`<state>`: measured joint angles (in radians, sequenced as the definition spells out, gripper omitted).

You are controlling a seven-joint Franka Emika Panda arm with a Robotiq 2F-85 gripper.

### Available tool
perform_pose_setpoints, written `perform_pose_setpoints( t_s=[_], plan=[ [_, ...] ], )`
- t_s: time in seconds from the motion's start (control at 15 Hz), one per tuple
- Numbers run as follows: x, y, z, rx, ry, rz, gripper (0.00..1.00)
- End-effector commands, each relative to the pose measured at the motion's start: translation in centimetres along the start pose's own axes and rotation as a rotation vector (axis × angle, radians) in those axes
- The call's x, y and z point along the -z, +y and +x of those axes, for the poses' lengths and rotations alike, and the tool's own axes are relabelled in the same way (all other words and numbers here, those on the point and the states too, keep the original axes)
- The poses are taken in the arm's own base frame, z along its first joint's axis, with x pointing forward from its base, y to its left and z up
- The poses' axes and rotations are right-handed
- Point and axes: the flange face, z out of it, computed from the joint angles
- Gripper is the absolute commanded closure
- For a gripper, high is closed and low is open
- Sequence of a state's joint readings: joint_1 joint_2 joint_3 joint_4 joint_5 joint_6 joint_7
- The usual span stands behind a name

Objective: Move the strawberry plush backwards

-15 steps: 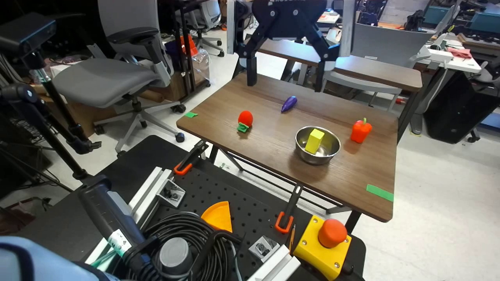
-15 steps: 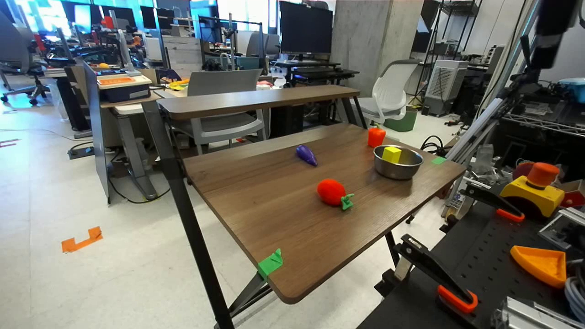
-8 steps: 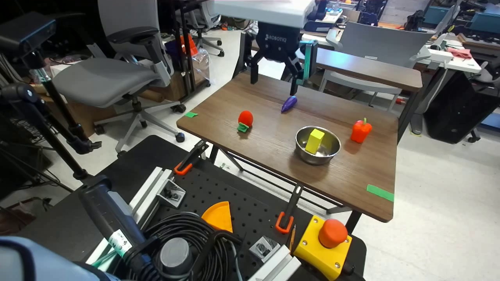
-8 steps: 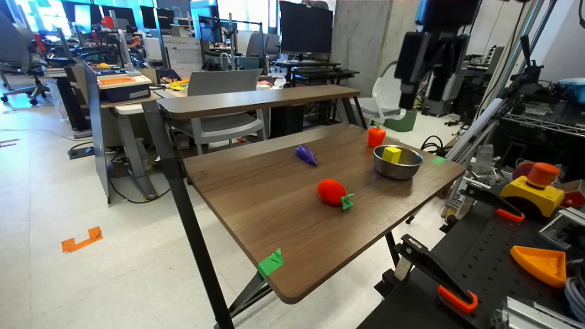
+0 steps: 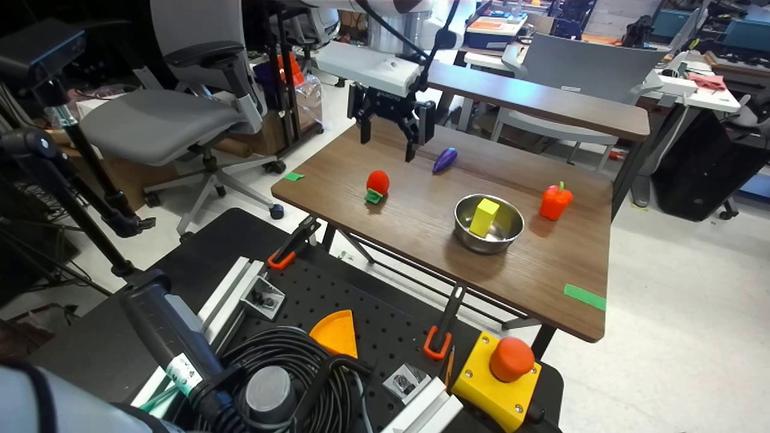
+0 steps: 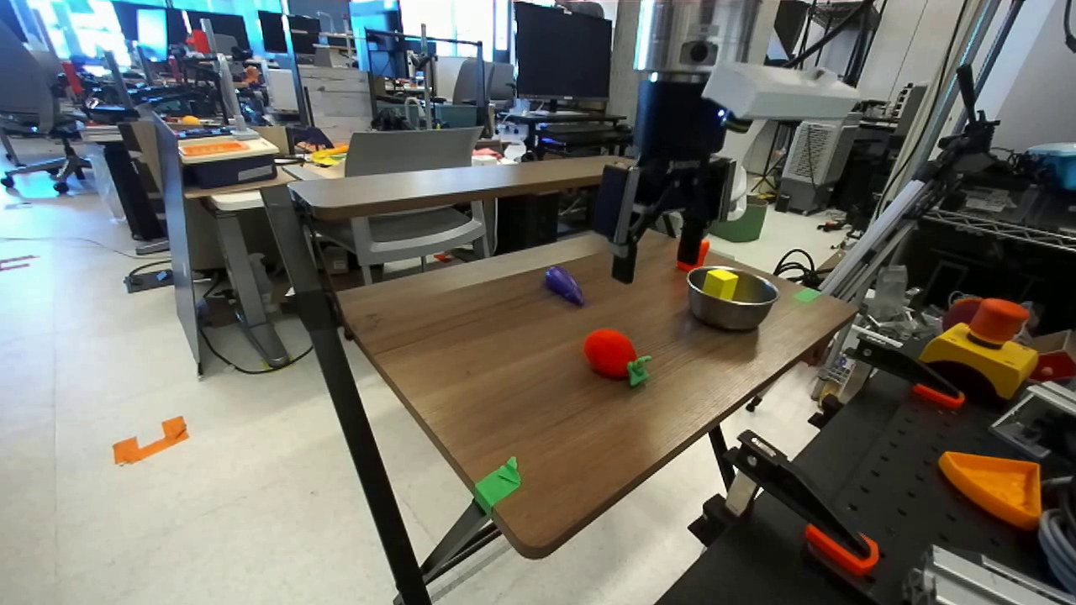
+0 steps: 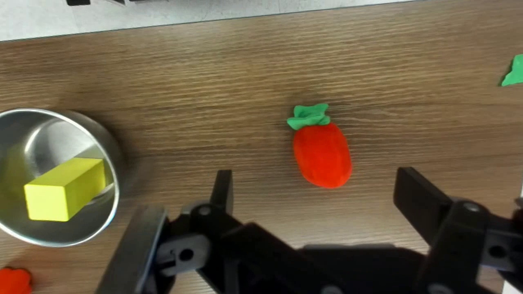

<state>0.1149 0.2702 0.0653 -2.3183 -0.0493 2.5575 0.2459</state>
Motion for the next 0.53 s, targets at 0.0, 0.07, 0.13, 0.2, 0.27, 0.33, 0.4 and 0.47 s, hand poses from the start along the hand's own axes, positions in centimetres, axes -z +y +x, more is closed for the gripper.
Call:
perform_pose_setpoints(
  t_s=[0.0,0.07,0.13,0.2,0.27,0.33,0.4,0.47],
  plan=[
    [-3.0,-2.5,2.3,-0.015,-0.005,-0.009,0.00],
    [-3.8,-2.9,2.7,-0.018,-0.009,-0.015,0.00],
    [-4.5,-3.3,3.0,-0.022,-0.017,-0.020,0.00],
    [-5.2,-3.6,3.4,-0.028,-0.024,-0.026,0.00],
    [-5.9,-3.8,3.8,-0.034,-0.031,-0.032,0.00],
    [-6.7,-4.0,4.0,-0.040,-0.041,-0.038,0.00],
    [-7.3,-4.2,4.3,-0.044,-0.047,-0.046,0.00],
    [-8.0,-4.3,4.5,-0.048,-0.054,-0.054,0.00]
  ],
)
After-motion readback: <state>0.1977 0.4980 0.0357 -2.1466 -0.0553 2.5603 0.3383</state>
